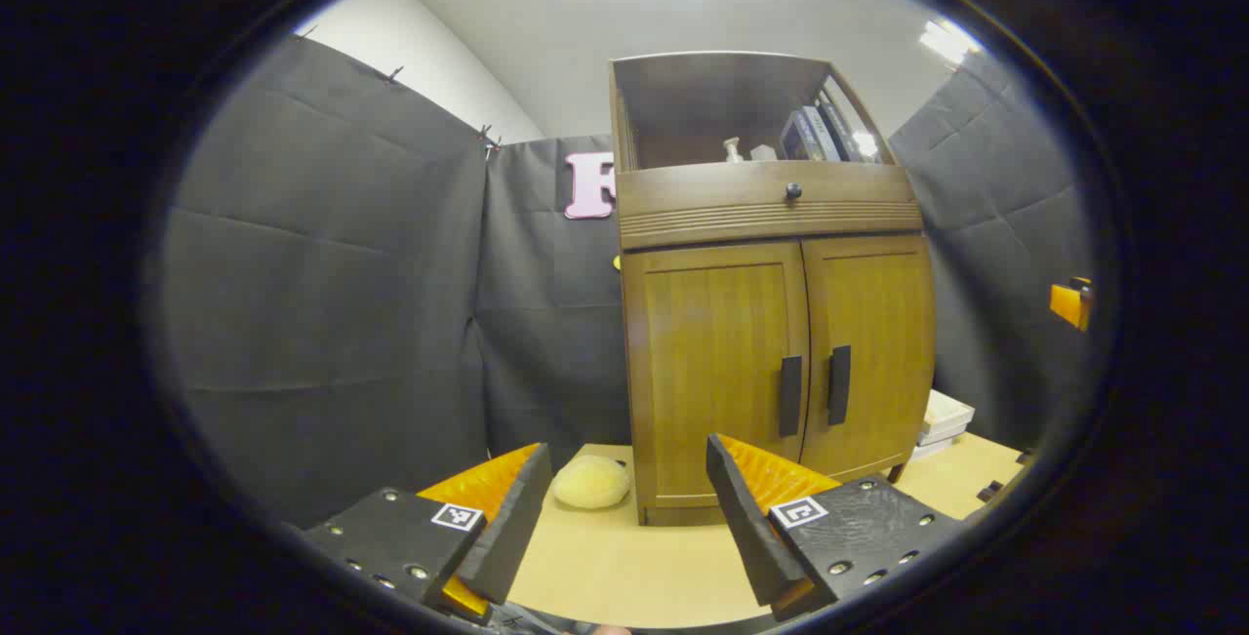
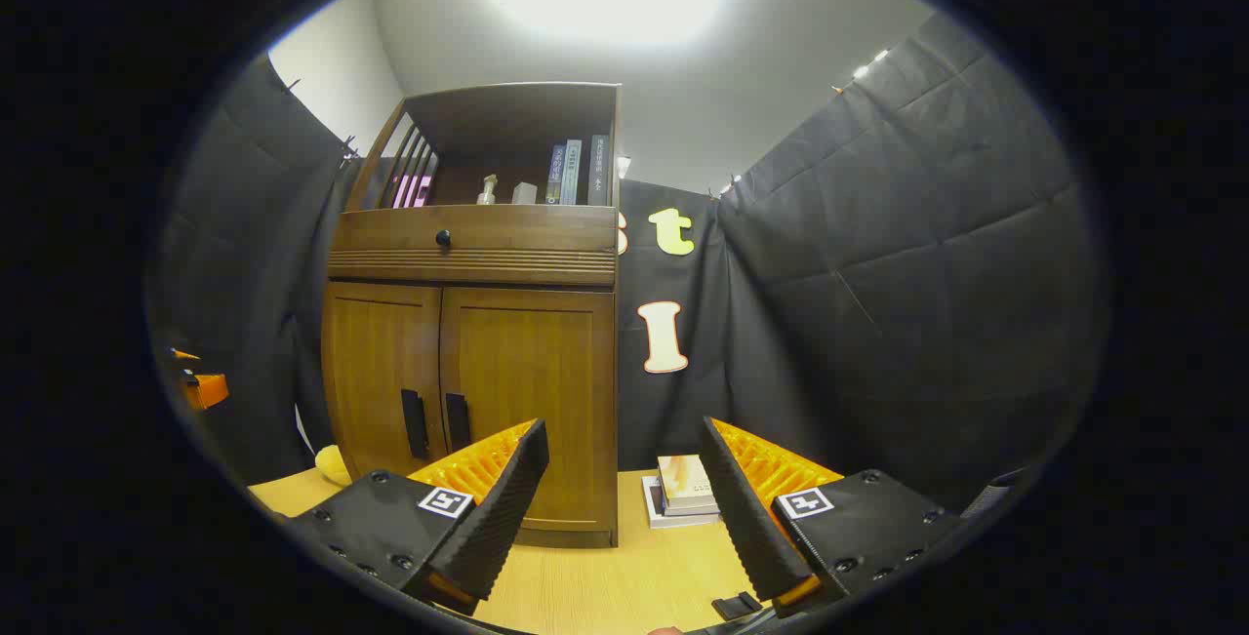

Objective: Open the right door of the double-door shoe cabinet with the right hand, and open the left door with the left hand.

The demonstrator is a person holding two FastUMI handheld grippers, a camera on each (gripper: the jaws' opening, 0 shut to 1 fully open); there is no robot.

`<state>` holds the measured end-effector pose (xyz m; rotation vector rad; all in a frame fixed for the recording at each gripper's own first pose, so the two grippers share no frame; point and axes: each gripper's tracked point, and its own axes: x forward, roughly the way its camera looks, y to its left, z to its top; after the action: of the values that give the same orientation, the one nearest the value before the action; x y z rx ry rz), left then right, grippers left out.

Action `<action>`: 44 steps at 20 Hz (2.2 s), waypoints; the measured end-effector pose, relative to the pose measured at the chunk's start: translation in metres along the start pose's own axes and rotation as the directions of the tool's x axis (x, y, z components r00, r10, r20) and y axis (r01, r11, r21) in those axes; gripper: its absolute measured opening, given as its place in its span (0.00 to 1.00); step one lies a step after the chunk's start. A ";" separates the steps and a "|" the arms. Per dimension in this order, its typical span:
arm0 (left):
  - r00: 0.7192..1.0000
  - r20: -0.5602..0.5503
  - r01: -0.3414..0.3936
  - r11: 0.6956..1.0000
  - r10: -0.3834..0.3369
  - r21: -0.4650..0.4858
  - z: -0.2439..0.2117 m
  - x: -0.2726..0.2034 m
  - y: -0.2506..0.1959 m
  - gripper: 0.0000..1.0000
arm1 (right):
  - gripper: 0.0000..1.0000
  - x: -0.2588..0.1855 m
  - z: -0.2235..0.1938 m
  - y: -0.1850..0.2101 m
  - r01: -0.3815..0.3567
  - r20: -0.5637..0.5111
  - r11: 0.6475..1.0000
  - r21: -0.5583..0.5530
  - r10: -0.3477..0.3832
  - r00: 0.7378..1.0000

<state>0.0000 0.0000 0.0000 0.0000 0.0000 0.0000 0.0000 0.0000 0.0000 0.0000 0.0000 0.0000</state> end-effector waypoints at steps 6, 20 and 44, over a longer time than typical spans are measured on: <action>1.000 0.008 -0.016 1.000 0.016 0.000 0.007 0.002 0.003 0.93 | 0.97 0.009 0.002 -0.001 0.004 0.007 1.000 -0.010 -0.004 1.000; 1.000 0.014 -0.011 1.000 0.010 0.017 0.009 0.004 0.003 0.93 | 0.97 0.012 0.004 -0.009 0.022 0.006 1.000 -0.001 -0.022 1.000; 0.993 0.010 -0.121 0.991 0.121 0.061 0.002 -0.041 0.052 0.93 | 0.98 0.149 -0.027 0.150 -0.204 -0.014 0.979 0.029 0.204 0.979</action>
<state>-0.0409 0.0519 0.0019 0.0616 -0.0067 0.1217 0.1492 0.1502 -0.0266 0.0272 0.0164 0.2053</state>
